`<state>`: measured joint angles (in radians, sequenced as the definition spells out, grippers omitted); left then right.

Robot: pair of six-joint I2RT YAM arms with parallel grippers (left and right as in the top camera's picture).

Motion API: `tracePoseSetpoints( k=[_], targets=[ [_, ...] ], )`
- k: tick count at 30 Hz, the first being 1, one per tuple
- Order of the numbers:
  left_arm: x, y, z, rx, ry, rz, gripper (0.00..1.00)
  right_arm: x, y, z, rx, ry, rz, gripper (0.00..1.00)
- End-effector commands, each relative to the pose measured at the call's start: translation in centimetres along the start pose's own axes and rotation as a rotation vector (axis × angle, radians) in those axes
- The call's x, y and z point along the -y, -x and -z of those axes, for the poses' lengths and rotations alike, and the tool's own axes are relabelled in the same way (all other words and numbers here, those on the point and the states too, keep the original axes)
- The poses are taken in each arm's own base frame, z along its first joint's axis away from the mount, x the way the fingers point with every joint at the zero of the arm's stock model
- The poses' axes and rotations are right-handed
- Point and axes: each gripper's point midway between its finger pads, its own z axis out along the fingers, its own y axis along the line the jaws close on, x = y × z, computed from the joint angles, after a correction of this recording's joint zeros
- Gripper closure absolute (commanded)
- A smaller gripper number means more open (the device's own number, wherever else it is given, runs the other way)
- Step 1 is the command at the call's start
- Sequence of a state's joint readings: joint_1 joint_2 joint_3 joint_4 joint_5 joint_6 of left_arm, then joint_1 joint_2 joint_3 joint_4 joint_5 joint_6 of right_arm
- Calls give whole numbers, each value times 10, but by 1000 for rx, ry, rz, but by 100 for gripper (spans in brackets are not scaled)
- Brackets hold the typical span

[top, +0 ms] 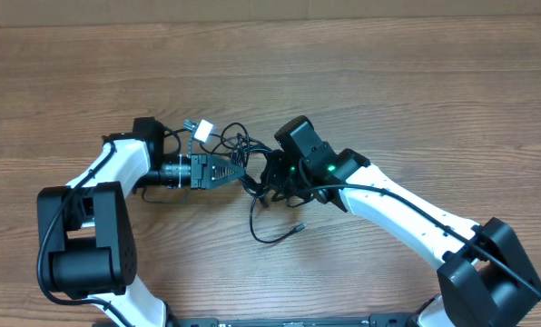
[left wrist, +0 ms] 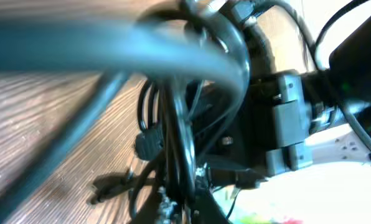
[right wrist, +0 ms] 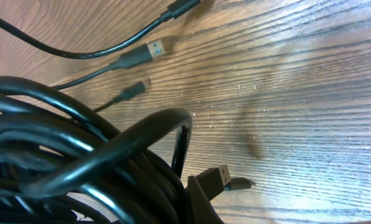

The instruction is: Untangle cables

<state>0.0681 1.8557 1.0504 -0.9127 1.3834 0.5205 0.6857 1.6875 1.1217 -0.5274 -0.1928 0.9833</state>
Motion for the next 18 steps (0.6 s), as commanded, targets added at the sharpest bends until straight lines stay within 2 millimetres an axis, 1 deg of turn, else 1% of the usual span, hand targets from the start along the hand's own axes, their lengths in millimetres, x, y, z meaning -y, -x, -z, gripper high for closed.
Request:
tracePoseSetpoints(
  k=[1, 3, 4, 6, 10, 11, 12, 13, 15, 17, 18],
  targets=[
    [17, 24, 19, 115, -83, -18, 73, 59, 17, -12, 96, -195, -29, 96],
    [3, 15, 16, 62, -2, 4, 60, 57, 18, -12, 100, -189, -27, 96],
    [-8, 7, 13, 16, 67, 55, 57, 57, 18, -12, 100, -188, -28, 96],
    [-22, -3, 10, -37, 155, 152, 56, 57, 18, -12, 100, -188, -28, 96],
    [-45, -8, 7, -64, 304, 326, 59, 58, 18, -12, 99, -190, -28, 96],
    [-52, -9, 6, -71, 357, 361, 64, 58, 18, -12, 98, -190, -28, 96],
    [-55, -12, 1, -90, 400, 381, 71, 58, 17, -12, 98, -190, -28, 96],
    [-53, -13, -5, -109, 419, 377, 73, 58, 18, -12, 98, -190, -28, 96],
    [-50, -10, -15, -138, 529, 382, 74, 60, 16, -14, 97, -193, -28, 96],
    [-40, -1, -17, -124, 655, 337, 73, 61, 16, -14, 99, -196, -28, 96],
    [-29, 6, -19, -96, 736, 295, 73, 61, 16, -14, 99, -195, -28, 96]
  ],
)
